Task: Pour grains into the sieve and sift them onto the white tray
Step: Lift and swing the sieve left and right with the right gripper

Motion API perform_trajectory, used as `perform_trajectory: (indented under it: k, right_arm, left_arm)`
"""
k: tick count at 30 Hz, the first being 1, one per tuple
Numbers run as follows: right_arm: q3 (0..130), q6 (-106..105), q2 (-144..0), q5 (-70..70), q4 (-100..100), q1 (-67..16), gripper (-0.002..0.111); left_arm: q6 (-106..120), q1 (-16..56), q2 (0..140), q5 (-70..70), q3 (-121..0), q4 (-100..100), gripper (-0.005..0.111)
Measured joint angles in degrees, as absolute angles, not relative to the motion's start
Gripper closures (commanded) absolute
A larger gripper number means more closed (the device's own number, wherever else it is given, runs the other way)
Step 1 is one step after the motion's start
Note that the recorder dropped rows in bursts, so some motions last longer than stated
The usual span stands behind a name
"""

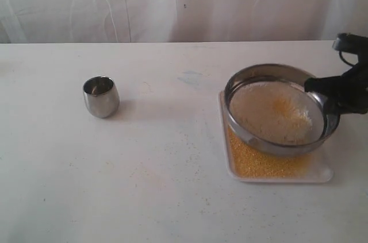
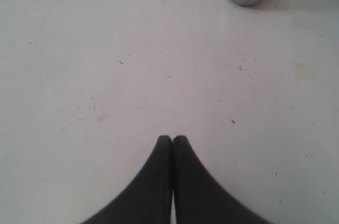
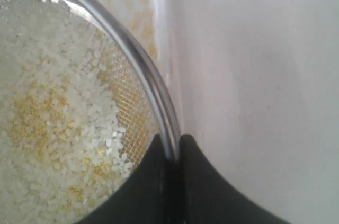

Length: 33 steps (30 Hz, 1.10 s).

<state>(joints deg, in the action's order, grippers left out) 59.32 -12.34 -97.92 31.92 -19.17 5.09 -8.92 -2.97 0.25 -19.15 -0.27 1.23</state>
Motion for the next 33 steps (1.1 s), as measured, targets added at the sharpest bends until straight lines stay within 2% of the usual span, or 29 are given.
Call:
perform_trajectory:
  k: [2,7,11,17,21,27,33]
  right_arm:
    - [59.98,-10.22,-98.1,29.31,-19.45,5.34,0.108]
    - [59.18,-10.13,-98.39,34.93,-19.61,5.63,0.108]
    - [59.7,-10.65,-99.67,30.95,-19.23,5.65,0.108]
    - [59.23,-10.77,-99.76,38.14,-19.3,5.56,0.108]
    - [60.41,-9.89,-100.45,33.18,-19.28,5.64,0.108]
    - [61.02,-12.1,-99.77,43.32,-19.65,5.9,0.108]
    - [62.37,-10.15,-99.62,38.75,-19.31,5.73,0.108]
  left_arm:
    - [-8.92,-2.97,0.25,-19.15,-0.27,1.23,0.107]
    - [-8.92,-2.97,0.25,-19.15,-0.27,1.23,0.107]
    - [-8.92,-2.97,0.25,-19.15,-0.27,1.23,0.107]
    - [-8.92,-2.97,0.25,-19.15,-0.27,1.23,0.107]
    - [-8.92,-2.97,0.25,-19.15,-0.27,1.23,0.107]
    - [-8.92,-2.97,0.25,-19.15,-0.27,1.23,0.107]
    - [-8.92,-2.97,0.25,-19.15,-0.27,1.23,0.107]
